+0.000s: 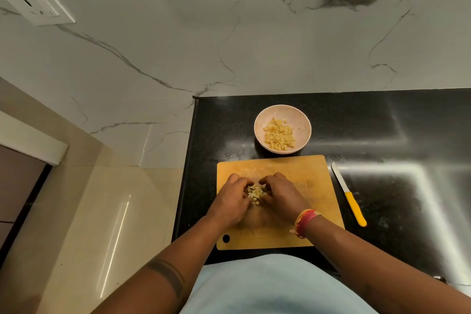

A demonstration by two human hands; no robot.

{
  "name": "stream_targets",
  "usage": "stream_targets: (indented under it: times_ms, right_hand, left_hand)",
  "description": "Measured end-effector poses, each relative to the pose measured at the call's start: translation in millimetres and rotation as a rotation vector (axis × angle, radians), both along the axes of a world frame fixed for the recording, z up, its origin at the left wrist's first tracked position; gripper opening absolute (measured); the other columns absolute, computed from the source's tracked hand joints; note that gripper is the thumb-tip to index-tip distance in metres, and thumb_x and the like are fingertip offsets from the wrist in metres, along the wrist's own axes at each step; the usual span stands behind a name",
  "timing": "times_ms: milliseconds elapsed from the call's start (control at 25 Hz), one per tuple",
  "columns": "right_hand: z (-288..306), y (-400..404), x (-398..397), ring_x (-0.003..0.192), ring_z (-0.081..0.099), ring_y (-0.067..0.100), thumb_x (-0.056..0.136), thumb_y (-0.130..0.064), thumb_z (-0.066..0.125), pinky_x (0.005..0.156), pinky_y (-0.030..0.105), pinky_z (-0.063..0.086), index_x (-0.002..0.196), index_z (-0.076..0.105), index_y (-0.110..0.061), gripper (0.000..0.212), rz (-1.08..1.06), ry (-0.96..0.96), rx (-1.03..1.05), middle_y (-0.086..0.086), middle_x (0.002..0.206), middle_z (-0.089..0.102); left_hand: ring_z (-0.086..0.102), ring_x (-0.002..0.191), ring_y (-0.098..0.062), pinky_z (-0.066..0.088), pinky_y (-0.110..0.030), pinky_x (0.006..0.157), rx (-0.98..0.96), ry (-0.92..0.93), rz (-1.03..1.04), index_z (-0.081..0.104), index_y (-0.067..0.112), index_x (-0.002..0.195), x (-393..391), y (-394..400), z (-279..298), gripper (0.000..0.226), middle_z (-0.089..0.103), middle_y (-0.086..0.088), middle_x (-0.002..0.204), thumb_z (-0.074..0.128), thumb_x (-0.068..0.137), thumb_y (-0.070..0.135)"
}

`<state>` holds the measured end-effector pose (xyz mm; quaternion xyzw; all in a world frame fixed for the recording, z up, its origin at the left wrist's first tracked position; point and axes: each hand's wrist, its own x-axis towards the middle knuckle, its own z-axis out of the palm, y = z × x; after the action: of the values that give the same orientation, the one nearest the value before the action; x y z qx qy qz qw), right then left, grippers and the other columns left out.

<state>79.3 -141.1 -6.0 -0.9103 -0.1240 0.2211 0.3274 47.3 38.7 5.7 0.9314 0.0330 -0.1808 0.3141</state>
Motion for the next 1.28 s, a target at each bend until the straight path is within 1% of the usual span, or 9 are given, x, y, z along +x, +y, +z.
stream_targets:
  times_ms: [160,320,520,640,720,800,880,1120,1280]
  right_hand:
    - [1,4,1,0.127,0.047,0.02,0.094,-0.032,0.072,0.108,0.035,0.047,0.146,0.052,-0.023,0.056,0.11,-0.083,-0.081,-0.001,0.138,0.045]
    - [-3,19,-2,0.128,0.039,0.024,0.094,-0.041,0.067,0.11,0.041,0.042,0.151,0.045,-0.019,0.065,0.31,-0.177,-0.208,0.003,0.146,0.04]
    - [4,1,8,0.123,0.052,0.021,0.1,-0.026,0.063,0.106,0.034,0.047,0.149,0.049,-0.018,0.052,0.099,-0.104,-0.068,0.003,0.137,0.049]
    - [3,-12,9,0.118,0.058,0.027,0.085,-0.032,0.081,0.103,0.04,0.052,0.154,0.037,-0.023,0.082,0.121,0.091,-0.195,0.006,0.141,0.041]
    - [0,-10,5,0.116,0.059,0.032,0.076,-0.029,0.088,0.101,0.042,0.053,0.155,0.029,-0.024,0.098,0.238,0.095,-0.268,0.009,0.142,0.036]
    - [-1,-2,5,0.113,0.06,0.032,0.076,-0.023,0.088,0.099,0.041,0.054,0.151,0.033,-0.022,0.093,0.268,0.049,-0.243,0.011,0.141,0.036]
    - [0,7,9,0.107,0.061,0.031,0.077,-0.02,0.087,0.095,0.04,0.055,0.144,0.04,-0.018,0.081,0.271,-0.004,-0.208,0.011,0.136,0.04]
    - [-4,16,16,0.098,0.059,0.025,0.085,-0.019,0.078,0.088,0.036,0.053,0.125,0.054,-0.015,0.046,0.247,-0.047,-0.173,0.009,0.124,0.051]
    - [-3,12,16,0.094,0.06,0.024,0.089,-0.02,0.075,0.086,0.034,0.054,0.127,0.056,-0.016,0.042,0.244,-0.049,-0.169,0.009,0.125,0.049]
  left_hand:
    - [0.054,0.106,-0.006,0.05,-0.021,0.091,0.057,-0.117,0.191,0.06,0.024,0.131,-10,10,-2,0.03,0.049,0.008,0.129,0.055,0.103,0.015]
    - [0.058,0.109,-0.01,0.053,-0.025,0.093,0.022,-0.038,0.344,0.066,0.021,0.127,-8,2,-3,0.028,0.058,0.004,0.125,0.057,0.101,0.013]
    - [0.068,0.093,-0.006,0.06,-0.028,0.088,-0.233,0.038,0.399,0.072,0.024,0.113,-1,-6,-1,0.029,0.072,0.005,0.108,0.052,0.102,0.005]
    - [0.06,0.105,-0.007,0.055,-0.026,0.094,-0.042,0.01,0.255,0.063,0.025,0.129,-6,6,-5,0.032,0.058,0.008,0.124,0.063,0.098,0.016]
    - [0.055,0.115,-0.011,0.053,-0.032,0.1,0.052,0.107,0.057,0.044,0.028,0.148,-10,7,-7,0.062,0.042,0.007,0.137,0.072,0.093,0.024]
    - [0.052,0.12,-0.014,0.051,-0.036,0.103,0.128,0.125,-0.052,0.032,0.028,0.154,-9,0,-6,0.077,0.035,0.007,0.141,0.075,0.09,0.025]
    - [0.053,0.115,-0.015,0.051,-0.036,0.099,0.145,0.084,-0.063,0.036,0.026,0.149,-5,-11,-5,0.07,0.037,0.005,0.14,0.074,0.091,0.025]
    - [0.056,0.111,-0.014,0.053,-0.034,0.098,0.06,0.026,0.13,0.056,0.025,0.134,-3,-20,-15,0.044,0.052,0.002,0.131,0.069,0.093,0.018]
    - [0.056,0.111,-0.011,0.052,-0.031,0.1,-0.015,0.002,0.201,0.06,0.026,0.133,-5,-20,-18,0.042,0.056,0.005,0.128,0.071,0.093,0.018]
